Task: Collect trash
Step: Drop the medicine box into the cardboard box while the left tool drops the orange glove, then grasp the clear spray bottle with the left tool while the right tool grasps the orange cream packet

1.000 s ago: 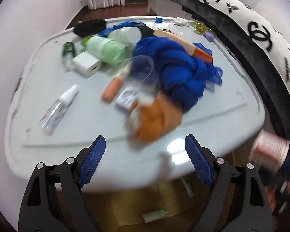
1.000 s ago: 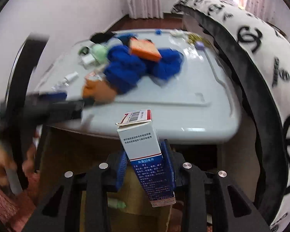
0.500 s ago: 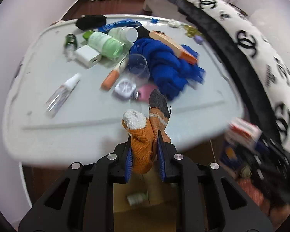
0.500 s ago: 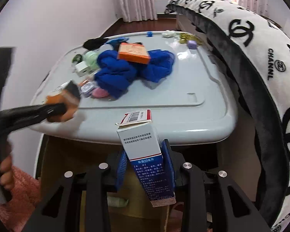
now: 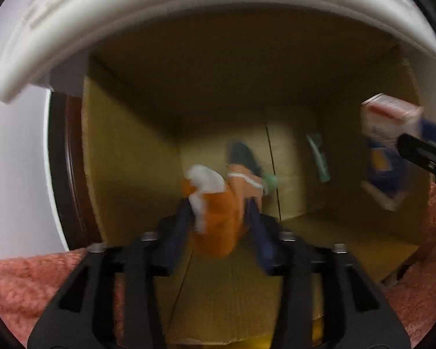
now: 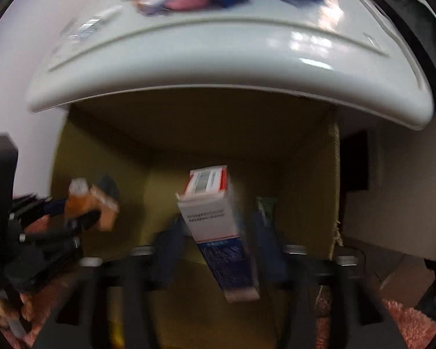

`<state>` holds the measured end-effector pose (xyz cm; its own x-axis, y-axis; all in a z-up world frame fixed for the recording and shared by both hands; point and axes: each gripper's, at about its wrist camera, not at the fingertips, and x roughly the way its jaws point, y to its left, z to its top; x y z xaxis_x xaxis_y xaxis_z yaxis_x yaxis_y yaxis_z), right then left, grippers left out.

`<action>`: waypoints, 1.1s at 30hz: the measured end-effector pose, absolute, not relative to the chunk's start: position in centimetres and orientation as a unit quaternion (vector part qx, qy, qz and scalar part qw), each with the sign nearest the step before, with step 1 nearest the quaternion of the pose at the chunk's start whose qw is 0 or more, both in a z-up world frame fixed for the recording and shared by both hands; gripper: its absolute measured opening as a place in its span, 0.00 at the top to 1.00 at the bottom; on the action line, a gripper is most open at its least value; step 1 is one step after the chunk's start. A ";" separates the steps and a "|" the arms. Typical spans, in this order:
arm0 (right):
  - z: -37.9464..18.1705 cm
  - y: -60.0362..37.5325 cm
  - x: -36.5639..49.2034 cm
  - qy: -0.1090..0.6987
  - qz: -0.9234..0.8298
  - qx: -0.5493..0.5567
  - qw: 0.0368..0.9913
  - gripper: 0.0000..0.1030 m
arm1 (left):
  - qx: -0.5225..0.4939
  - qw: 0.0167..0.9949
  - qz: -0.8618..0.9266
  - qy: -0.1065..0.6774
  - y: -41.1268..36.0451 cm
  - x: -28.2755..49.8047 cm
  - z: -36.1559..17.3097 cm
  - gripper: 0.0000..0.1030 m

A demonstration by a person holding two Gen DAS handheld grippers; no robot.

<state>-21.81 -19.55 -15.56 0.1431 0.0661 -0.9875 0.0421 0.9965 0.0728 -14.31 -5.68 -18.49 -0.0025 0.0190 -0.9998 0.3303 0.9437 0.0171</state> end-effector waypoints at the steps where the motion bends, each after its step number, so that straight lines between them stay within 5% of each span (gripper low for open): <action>1: -15.8 -19.9 -21.5 0.655 -0.001 0.045 0.754 0.22 | 0.123 0.696 -0.105 0.700 -5.5 -14.1 -18.7 0.36; 9: -15.6 -20.6 -21.3 0.646 -0.030 0.038 0.762 0.20 | 0.084 0.734 -0.101 0.667 -4.0 -13.7 -16.0 0.31; 14: -14.2 -21.2 -21.2 0.631 -0.040 0.076 0.771 0.18 | 0.125 0.808 -0.076 0.570 -3.1 -12.3 -10.2 0.31; 21: -12.8 -20.6 -20.8 0.606 -0.021 0.080 0.791 0.15 | 0.108 0.849 -0.055 0.514 -1.3 -4.7 -5.2 0.31; 33: -12.8 -20.3 -20.0 0.592 -0.014 0.063 0.804 0.15 | 0.110 0.825 -0.092 0.547 -4.1 5.0 -8.5 0.32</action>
<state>-20.01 -20.29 -12.79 0.2996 0.0534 -0.9526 0.0968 0.9916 0.0860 5.04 -4.07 -8.51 0.3842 -0.0320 -0.9227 0.2730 0.9586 0.0804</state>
